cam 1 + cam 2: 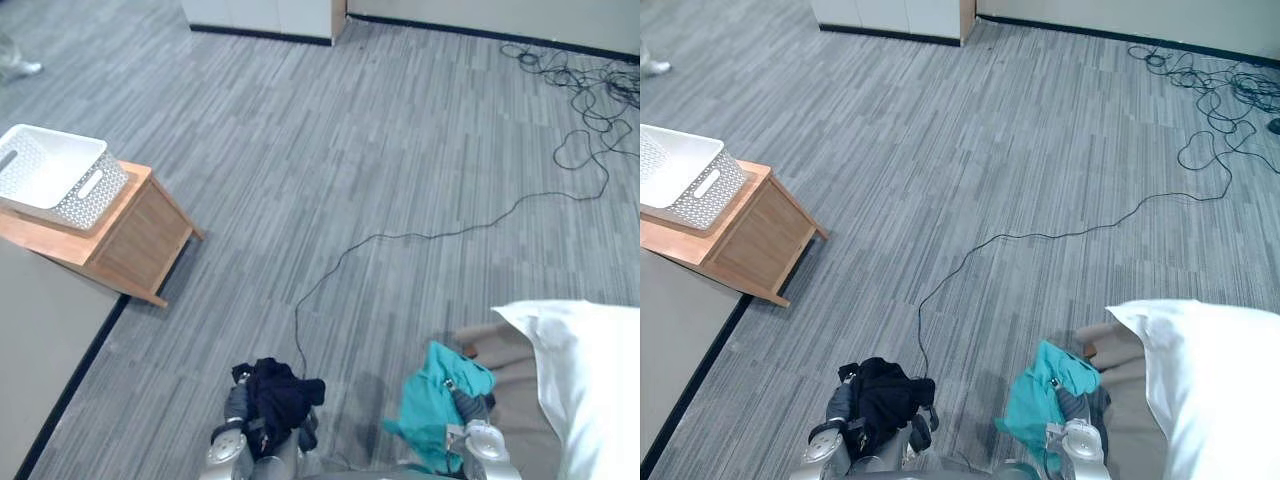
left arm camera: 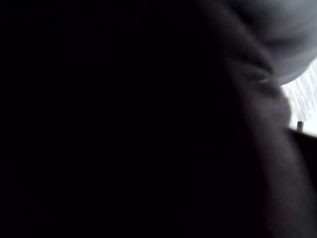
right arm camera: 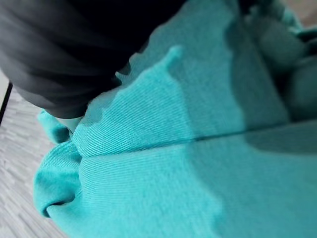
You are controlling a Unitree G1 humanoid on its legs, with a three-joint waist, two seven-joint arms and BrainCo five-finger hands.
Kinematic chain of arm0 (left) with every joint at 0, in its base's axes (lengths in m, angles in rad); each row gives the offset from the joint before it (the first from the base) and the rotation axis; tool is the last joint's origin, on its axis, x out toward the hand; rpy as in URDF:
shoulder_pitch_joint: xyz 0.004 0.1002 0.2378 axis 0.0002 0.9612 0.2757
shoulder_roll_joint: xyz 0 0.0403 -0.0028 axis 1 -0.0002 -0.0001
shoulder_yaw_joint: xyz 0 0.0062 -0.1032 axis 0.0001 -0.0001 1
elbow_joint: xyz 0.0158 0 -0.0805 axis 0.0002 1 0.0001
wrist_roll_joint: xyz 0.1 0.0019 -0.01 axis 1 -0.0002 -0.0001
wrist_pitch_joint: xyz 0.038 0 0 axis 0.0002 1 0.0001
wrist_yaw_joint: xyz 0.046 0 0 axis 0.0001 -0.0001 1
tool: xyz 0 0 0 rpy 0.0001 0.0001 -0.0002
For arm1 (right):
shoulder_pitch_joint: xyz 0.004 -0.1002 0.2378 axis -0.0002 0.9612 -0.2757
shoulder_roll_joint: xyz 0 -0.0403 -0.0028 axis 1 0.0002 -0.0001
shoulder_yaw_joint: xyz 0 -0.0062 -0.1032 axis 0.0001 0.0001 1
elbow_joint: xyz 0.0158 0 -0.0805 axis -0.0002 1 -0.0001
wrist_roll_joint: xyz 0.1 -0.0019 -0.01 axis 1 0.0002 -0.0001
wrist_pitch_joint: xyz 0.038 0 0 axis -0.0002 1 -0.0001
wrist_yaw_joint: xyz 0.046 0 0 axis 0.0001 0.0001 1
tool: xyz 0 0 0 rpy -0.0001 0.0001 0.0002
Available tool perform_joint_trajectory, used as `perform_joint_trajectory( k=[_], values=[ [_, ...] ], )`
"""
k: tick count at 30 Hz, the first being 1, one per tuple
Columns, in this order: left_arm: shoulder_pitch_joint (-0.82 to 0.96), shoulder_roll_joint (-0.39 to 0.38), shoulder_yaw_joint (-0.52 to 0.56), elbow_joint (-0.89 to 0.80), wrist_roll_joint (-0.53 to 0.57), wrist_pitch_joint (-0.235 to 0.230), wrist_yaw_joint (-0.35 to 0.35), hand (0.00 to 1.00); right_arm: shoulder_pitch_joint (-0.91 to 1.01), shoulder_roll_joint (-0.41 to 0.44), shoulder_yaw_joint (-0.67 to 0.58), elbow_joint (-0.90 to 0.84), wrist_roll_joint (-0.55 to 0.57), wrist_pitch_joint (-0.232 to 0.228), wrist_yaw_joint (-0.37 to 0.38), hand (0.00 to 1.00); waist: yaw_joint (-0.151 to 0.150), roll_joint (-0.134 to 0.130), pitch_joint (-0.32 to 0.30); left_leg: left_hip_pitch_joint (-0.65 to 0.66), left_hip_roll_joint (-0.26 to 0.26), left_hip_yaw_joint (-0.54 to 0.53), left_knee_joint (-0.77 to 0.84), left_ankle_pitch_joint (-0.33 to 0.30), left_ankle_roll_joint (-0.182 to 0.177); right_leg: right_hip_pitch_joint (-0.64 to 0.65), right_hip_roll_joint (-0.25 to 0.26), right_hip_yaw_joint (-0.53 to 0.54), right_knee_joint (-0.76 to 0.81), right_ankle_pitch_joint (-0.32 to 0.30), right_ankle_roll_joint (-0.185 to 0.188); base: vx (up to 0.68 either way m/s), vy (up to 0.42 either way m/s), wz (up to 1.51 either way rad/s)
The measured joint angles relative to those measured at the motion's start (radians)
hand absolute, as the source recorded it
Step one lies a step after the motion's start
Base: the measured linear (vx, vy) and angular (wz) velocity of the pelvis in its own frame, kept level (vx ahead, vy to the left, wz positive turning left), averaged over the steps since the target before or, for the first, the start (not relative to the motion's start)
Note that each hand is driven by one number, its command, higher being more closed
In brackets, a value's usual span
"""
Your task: Tidy the bed and pick cloth on bed and put in laundry
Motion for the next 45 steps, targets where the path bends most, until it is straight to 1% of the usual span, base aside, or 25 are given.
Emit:
perform_joint_trajectory(
  k=[1,2,4,6,7,10,12,13,14,15,17,19,20,21,23,26,28,30,31,32,35,38,41,44,45],
  values=[
    [0.001,0.007,-0.012,0.001,0.005,0.009,0.002,1.00,-0.003,0.016,0.002,0.000,-0.006,0.001,0.001,1.00,-0.019,-0.012,0.019,0.063,-0.016,-0.027,-0.004,-0.029,-0.004,-0.082,-0.030,0.028,0.248,0.070,0.016,0.55,0.190,0.51],
    [0.001,0.018,-0.024,0.001,0.012,0.018,0.004,1.00,-0.009,0.018,0.006,-0.001,-0.008,0.001,0.001,1.00,-0.022,-0.013,0.029,0.101,-0.019,-0.046,-0.004,-0.048,-0.004,-0.113,-0.032,0.028,0.352,0.065,0.004,0.69,0.189,0.70],
    [0.008,0.034,-0.045,0.000,0.020,0.028,0.008,1.00,0.004,0.012,0.014,-0.025,-0.008,0.001,0.000,1.00,-0.040,0.014,0.046,0.246,-0.010,-0.113,-0.036,-0.097,0.003,-0.194,-0.030,-0.045,0.440,-0.004,-0.081,0.62,0.089,0.80],
    [-0.001,0.045,-0.057,0.000,0.020,0.029,0.012,1.00,0.005,0.011,0.018,-0.084,-0.008,0.001,-0.001,1.00,-0.056,0.017,0.047,0.310,-0.005,-0.172,-0.063,-0.126,-0.016,-0.278,-0.026,-0.104,0.303,-0.044,-0.104,0.60,-0.067,1.02],
    [-0.022,0.052,-0.071,0.001,0.021,0.030,0.015,1.00,-0.002,0.007,0.017,-0.122,-0.008,0.000,-0.001,1.00,-0.063,0.021,0.049,0.329,0.003,-0.201,-0.072,-0.139,-0.037,-0.322,-0.018,-0.123,0.106,-0.034,-0.108,0.72,-0.224,1.08],
    [-0.058,0.052,-0.074,0.022,0.035,0.030,0.032,1.00,-0.020,0.005,0.014,-0.174,-0.011,0.000,-0.003,1.00,-0.072,0.024,0.055,0.398,0.039,-0.218,-0.083,-0.193,-0.125,-0.355,0.004,-0.072,-0.463,0.126,-0.081,0.64,-0.329,1.14],
    [-0.037,0.059,-0.072,0.025,0.053,0.032,0.048,1.00,-0.011,0.009,0.024,-0.192,-0.030,0.003,-0.003,1.00,-0.071,0.002,0.046,0.494,0.055,-0.223,-0.094,-0.236,-0.197,-0.352,0.006,-0.006,-0.514,0.132,-0.082,0.80,-0.499,0.82],
    [-0.026,0.047,-0.060,0.035,0.053,0.035,0.049,1.00,-0.003,-0.013,0.038,-0.205,-0.041,0.004,-0.002,1.00,-0.073,0.045,0.047,0.547,0.100,-0.243,-0.094,-0.253,-0.223,-0.352,0.041,0.015,-0.426,0.271,-0.089,0.75,-0.452,0.47],
    [-0.001,0.020,-0.057,0.033,0.053,0.033,0.050,1.00,-0.015,-0.045,0.062,-0.205,-0.051,0.006,0.001,1.00,-0.063,0.095,0.033,0.540,0.167,-0.248,-0.011,-0.217,-0.269,-0.367,0.087,0.007,-0.334,0.287,-0.102,0.73,-0.463,0.17],
    [0.005,0.003,-0.052,0.030,0.052,0.032,0.050,1.00,-0.033,-0.052,0.063,-0.206,-0.054,0.006,0.001,1.00,-0.057,0.133,0.029,0.473,0.228,-0.256,0.170,-0.182,-0.252,-0.355,0.118,-0.018,-0.299,0.257,-0.147,0.83,-0.627,-0.07],
    [0.012,-0.038,-0.021,0.024,0.046,0.031,0.050,1.00,-0.053,-0.076,0.084,-0.212,-0.056,0.005,0.001,1.00,-0.044,0.184,0.044,0.246,0.398,-0.306,0.676,-0.001,-0.078,-0.232,0.205,-0.078,-0.342,0.186,-0.205,0.75,-0.556,0.05],
    [0.012,-0.045,-0.021,0.012,0.016,0.026,0.049,1.00,-0.061,-0.089,0.099,-0.213,-0.055,0.006,-0.001,1.00,-0.022,0.195,0.074,0.123,0.448,-0.324,1.002,-0.030,-0.045,-0.090,0.250,-0.099,-0.392,0.150,-0.240,0.57,-0.296,0.19],
    [0.011,-0.042,-0.017,-0.024,-0.007,0.009,0.049,1.00,-0.070,-0.097,0.100,-0.219,-0.054,0.006,-0.002,1.00,-0.001,0.167,0.091,0.034,0.407,-0.302,1.111,-0.056,-0.006,0.016,0.253,-0.112,-0.432,0.108,-0.251,0.56,-0.283,0.22],
    [0.010,-0.042,-0.016,-0.045,-0.013,0.000,0.049,1.00,-0.073,-0.103,0.101,-0.230,-0.054,0.006,-0.002,1.00,0.013,0.153,0.091,-0.012,0.379,-0.270,1.104,-0.072,-0.004,0.046,0.253,-0.115,-0.451,0.088,-0.252,0.64,-0.293,0.16],
    [0.011,-0.046,-0.010,-0.077,-0.015,-0.015,0.049,1.00,-0.110,-0.123,0.119,-0.249,-0.052,0.003,0.001,1.00,0.041,0.147,0.090,-0.098,0.305,-0.187,0.980,-0.114,-0.047,0.100,0.251,-0.117,-0.486,0.060,-0.249,0.48,-0.134,-0.03],
    [0.013,-0.065,0.034,-0.089,-0.014,-0.013,0.048,1.00,-0.174,-0.144,0.137,-0.249,-0.052,-0.001,0.022,1.00,0.055,0.147,0.084,-0.146,0.199,0.052,0.481,-0.127,-0.078,0.192,0.247,-0.168,-0.558,0.027,-0.210,0.60,-0.047,0.27],
    [0.014,-0.074,0.041,-0.089,-0.012,-0.009,0.047,1.00,-0.176,-0.151,0.137,-0.246,-0.063,-0.002,0.022,1.00,0.063,0.142,0.071,-0.120,0.131,0.326,0.166,-0.107,-0.084,0.284,0.250,-0.236,-0.613,-0.013,-0.147,0.75,-0.019,0.85],
    [0.026,-0.073,0.054,-0.090,-0.009,-0.002,0.049,1.00,-0.177,-0.148,0.136,-0.230,-0.089,-0.002,0.019,1.00,0.066,0.133,0.059,-0.097,0.094,0.404,0.126,-0.073,0.060,0.352,0.255,-0.272,-0.615,-0.045,-0.096,0.72,0.016,0.88],
    [0.042,-0.072,0.078,-0.089,-0.007,0.004,0.052,1.00,-0.178,-0.126,0.138,-0.188,-0.098,0.000,0.020,1.00,0.064,0.081,0.025,-0.075,0.051,0.394,0.144,-0.067,0.225,0.367,0.204,-0.310,-0.524,-0.079,-0.041,0.76,0.038,0.93],
    [0.049,-0.072,0.082,-0.092,-0.001,0.013,0.057,1.00,-0.183,-0.115,0.145,-0.164,-0.108,0.000,0.021,1.00,0.076,0.057,0.009,-0.067,0.036,0.371,0.163,-0.106,0.227,0.309,0.152,-0.307,-0.346,-0.089,-0.023,0.92,0.092,0.93],
    [0.050,-0.068,0.084,-0.100,0.019,0.033,0.078,1.00,-0.176,-0.095,0.170,-0.159,-0.126,-0.001,0.027,1.00,0.083,0.050,0.005,0.055,-0.007,0.217,0.207,-0.184,0.163,0.111,0.027,-0.235,0.365,-0.019,-0.070,0.87,0.122,1.14],
    [0.052,-0.053,0.050,-0.102,0.032,0.033,0.111,1.00,-0.126,-0.078,0.168,-0.182,-0.126,-0.010,0.038,1.00,0.040,0.069,-0.003,0.210,-0.050,0.040,0.109,-0.174,0.136,0.033,0.011,-0.260,0.455,-0.079,-0.174,0.65,-0.016,1.76],
    [0.033,-0.029,0.014,-0.095,0.064,0.032,0.133,1.00,-0.071,-0.071,0.148,-0.234,-0.122,-0.024,0.037,1.00,-0.007,0.083,-0.002,0.315,-0.062,-0.133,0.045,-0.158,0.091,-0.149,-0.006,-0.215,0.245,-0.106,-0.162,0.57,-0.201,1.97],
    [0.010,-0.010,-0.001,-0.074,0.110,0.032,0.149,1.00,-0.034,-0.045,0.088,-0.239,-0.099,-0.019,0.032,1.00,-0.017,0.085,-0.007,0.373,-0.037,-0.257,0.018,-0.187,0.000,-0.233,0.003,-0.131,-0.353,0.038,-0.088,0.56,-0.428,1.47],
    [0.003,-0.002,0.000,-0.042,0.122,0.033,0.160,1.00,-0.016,-0.036,0.072,-0.238,-0.086,-0.016,0.019,1.00,-0.016,0.072,-0.005,0.429,-0.035,-0.298,-0.002,-0.217,-0.052,-0.283,-0.021,-0.034,-0.465,0.096,-0.015,0.53,-0.448,1.28]
  ],
)
